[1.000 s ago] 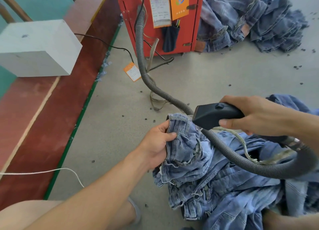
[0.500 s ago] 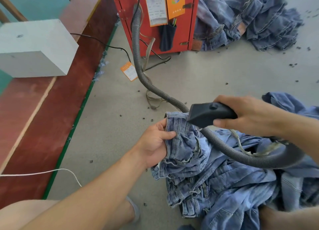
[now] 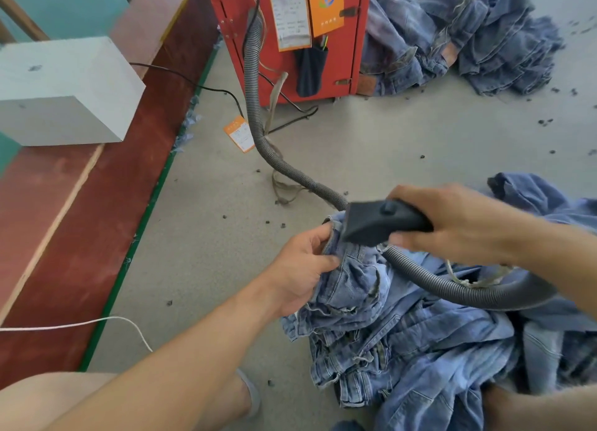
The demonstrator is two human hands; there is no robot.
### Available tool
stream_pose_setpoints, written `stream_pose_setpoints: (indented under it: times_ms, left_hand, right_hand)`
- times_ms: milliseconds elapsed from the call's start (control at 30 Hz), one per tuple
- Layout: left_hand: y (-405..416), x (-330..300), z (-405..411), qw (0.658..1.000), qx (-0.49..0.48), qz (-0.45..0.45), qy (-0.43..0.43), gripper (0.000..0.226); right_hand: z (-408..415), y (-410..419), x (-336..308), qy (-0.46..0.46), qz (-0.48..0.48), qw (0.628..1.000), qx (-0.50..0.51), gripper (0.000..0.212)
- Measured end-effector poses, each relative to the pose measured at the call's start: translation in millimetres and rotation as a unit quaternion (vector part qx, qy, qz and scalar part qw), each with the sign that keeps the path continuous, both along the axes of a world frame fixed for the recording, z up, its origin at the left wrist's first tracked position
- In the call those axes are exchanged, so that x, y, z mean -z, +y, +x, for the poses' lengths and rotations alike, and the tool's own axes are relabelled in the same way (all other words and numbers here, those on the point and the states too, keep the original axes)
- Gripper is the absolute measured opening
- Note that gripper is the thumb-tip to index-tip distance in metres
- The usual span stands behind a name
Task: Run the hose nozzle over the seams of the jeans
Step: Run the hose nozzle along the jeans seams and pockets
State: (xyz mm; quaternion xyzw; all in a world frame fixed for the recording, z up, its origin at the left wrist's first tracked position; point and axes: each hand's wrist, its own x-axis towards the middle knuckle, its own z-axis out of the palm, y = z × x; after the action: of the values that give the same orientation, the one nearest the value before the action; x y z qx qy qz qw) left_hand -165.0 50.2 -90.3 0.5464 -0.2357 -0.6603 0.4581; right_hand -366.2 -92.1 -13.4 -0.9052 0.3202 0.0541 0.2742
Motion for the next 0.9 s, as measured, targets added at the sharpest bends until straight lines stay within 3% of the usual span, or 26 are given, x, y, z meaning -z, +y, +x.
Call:
stream_pose_setpoints:
  times_ms: [167, 300, 367, 467, 533, 600, 733, 900]
  left_hand:
    - [0, 0, 8, 1.000, 0.011, 0.003, 0.000, 0.050]
    - [2, -3, 4, 1.000, 0.021, 0.016, 0.013, 0.059]
    - [6, 1, 2, 0.996, -0.013, 0.045, 0.076, 0.060]
    - [8, 4, 3, 0.965, -0.036, 0.115, 0.231, 0.055]
    - [9, 3, 5, 0.949, -0.045, 0.190, 0.248, 0.070]
    - [8, 4, 5, 0.948, -0.054, 0.218, 0.223, 0.060]
    - [7, 12, 7, 0.960, -0.097, 0.184, 0.186, 0.033]
    - [12, 12, 7, 0.974, -0.075, 0.081, 0.198, 0.049]
  right_hand:
    - [10, 10, 6, -0.042, -0.029, 0.999, 0.016, 0.026]
    - [3, -10, -2, -0.145, -0.024, 0.979, 0.140, 0.023]
    - [-3, -24, -8, -0.172, -0.004, 0.968, 0.183, 0.021]
    - [-16, -36, -11, -0.140, 0.011, 0.976, 0.168, 0.019]
    - [-20, -35, -8, -0.106, 0.026, 0.984, 0.140, 0.019]
    - [-21, -31, -4, -0.066, 0.036, 0.991, 0.110, 0.019]
    - [-20, -25, 5, 0.018, 0.052, 0.997, 0.062, 0.019]
    - [-10, -16, 19, 0.039, 0.151, 0.987, 0.034, 0.015]
